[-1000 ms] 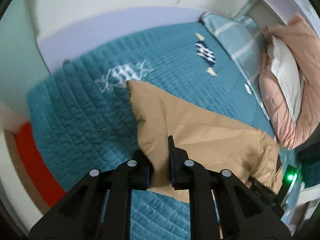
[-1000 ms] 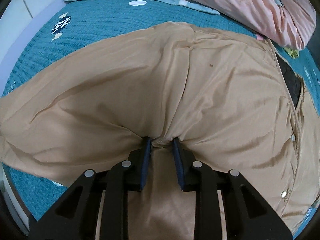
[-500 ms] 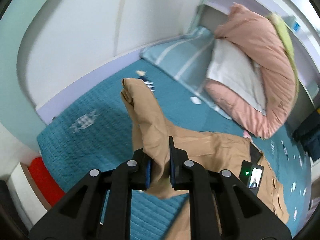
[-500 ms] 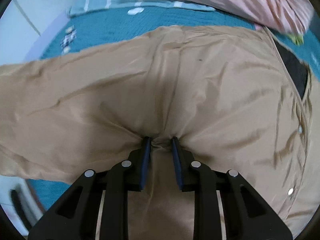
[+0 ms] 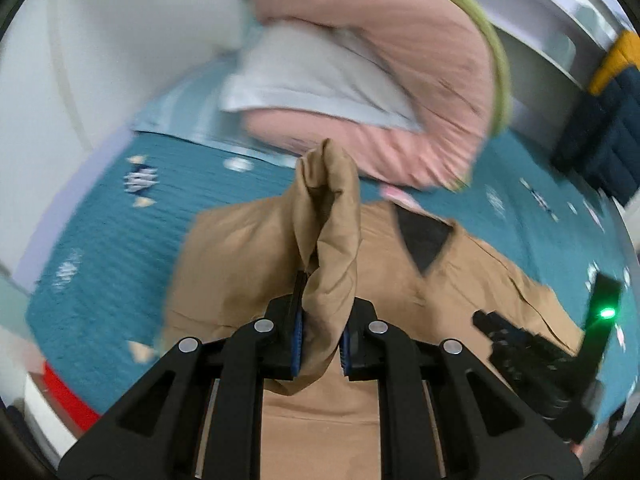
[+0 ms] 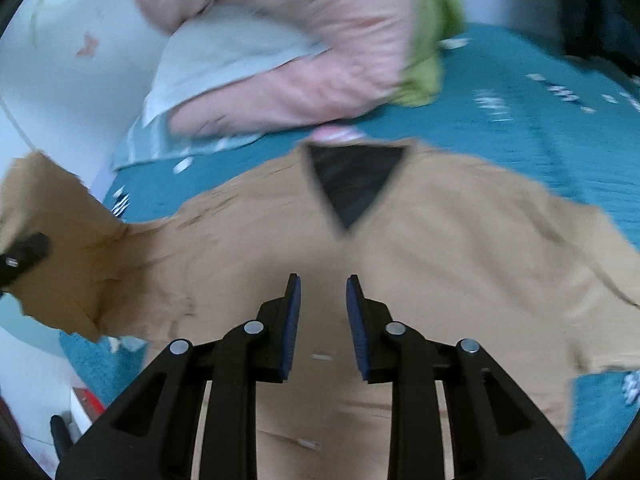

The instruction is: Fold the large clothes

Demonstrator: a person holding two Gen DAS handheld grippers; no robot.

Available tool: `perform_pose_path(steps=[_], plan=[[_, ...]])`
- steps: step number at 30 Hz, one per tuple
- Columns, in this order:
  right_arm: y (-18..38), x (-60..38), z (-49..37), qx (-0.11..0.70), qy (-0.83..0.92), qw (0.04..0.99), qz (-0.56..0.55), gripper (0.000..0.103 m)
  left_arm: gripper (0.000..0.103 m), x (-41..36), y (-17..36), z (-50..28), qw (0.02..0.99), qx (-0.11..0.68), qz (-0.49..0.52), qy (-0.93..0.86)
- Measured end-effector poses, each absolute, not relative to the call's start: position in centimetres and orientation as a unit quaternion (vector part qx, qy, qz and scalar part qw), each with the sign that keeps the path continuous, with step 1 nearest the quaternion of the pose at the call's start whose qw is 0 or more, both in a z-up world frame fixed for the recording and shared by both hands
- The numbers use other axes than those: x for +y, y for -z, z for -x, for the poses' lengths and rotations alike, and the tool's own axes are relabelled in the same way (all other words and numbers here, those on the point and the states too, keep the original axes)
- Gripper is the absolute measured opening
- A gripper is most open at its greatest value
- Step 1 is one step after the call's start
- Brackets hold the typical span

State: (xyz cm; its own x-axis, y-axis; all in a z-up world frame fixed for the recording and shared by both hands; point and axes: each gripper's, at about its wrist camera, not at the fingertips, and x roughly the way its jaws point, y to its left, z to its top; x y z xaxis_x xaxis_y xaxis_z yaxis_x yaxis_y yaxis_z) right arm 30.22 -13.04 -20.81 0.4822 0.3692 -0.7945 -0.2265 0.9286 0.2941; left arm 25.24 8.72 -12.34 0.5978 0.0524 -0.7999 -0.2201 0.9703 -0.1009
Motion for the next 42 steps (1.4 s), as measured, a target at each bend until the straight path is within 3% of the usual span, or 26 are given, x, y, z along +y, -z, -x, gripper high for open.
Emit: perform_pose_path(steps=[10, 19, 20, 22, 23, 25, 27, 29, 31, 40, 42], plan=[[23.1, -25.6, -26.6, 0.468, -0.076, 0.875, -0.101, 0.024, 0.014, -6.4, 19.8, -30.1, 0.859, 0.510, 0.025, 0.014], [26.7, -29.8, -28.0, 0.489, -0.062, 0.859, -0.140, 0.024, 0.015, -15.9, 24.8, -30.6, 0.843, 0.533, -0.064, 0.024], [27.0, -30.2, -28.0, 0.490, -0.058, 0.859, -0.137, 0.024, 0.018, -16.5, 25.1, -30.6, 0.841, 0.536, -0.074, 0.022], [27.2, -30.5, -27.9, 0.490, -0.056, 0.859, -0.139, 0.024, 0.054, -17.8, 25.9, -30.6, 0.830, 0.550, -0.087, 0.033], [27.2, -30.7, -27.9, 0.490, -0.059, 0.858, -0.144, 0.024, 0.079, -18.0, 25.9, -30.5, 0.828, 0.554, -0.083, 0.039], [27.1, -30.9, -27.9, 0.491, -0.061, 0.856, -0.151, 0.025, 0.080, -18.2, 25.2, -29.7, 0.837, 0.541, -0.068, 0.052], [27.0, -30.9, -27.8, 0.489, -0.059, 0.857, -0.153, 0.032, 0.080, -18.1, 24.5, -29.2, 0.840, 0.534, -0.067, 0.063], [26.9, -30.8, -27.6, 0.488, -0.056, 0.857, -0.154, 0.047, 0.080, -17.5, 23.8, -28.9, 0.842, 0.531, -0.066, 0.062], [26.7, -30.5, -27.4, 0.487, -0.057, 0.858, -0.156, 0.052, 0.080, -16.5, 23.0, -28.6, 0.847, 0.526, -0.055, 0.059], [26.9, -27.8, -27.6, 0.489, -0.056, 0.856, -0.161, 0.058, 0.079, -6.8, 21.8, -27.6, 0.859, 0.512, -0.002, -0.032], [26.6, -26.7, -27.7, 0.486, -0.067, 0.857, -0.161, 0.058, 0.075, -4.0, 22.2, -27.5, 0.857, 0.513, 0.015, -0.049]])
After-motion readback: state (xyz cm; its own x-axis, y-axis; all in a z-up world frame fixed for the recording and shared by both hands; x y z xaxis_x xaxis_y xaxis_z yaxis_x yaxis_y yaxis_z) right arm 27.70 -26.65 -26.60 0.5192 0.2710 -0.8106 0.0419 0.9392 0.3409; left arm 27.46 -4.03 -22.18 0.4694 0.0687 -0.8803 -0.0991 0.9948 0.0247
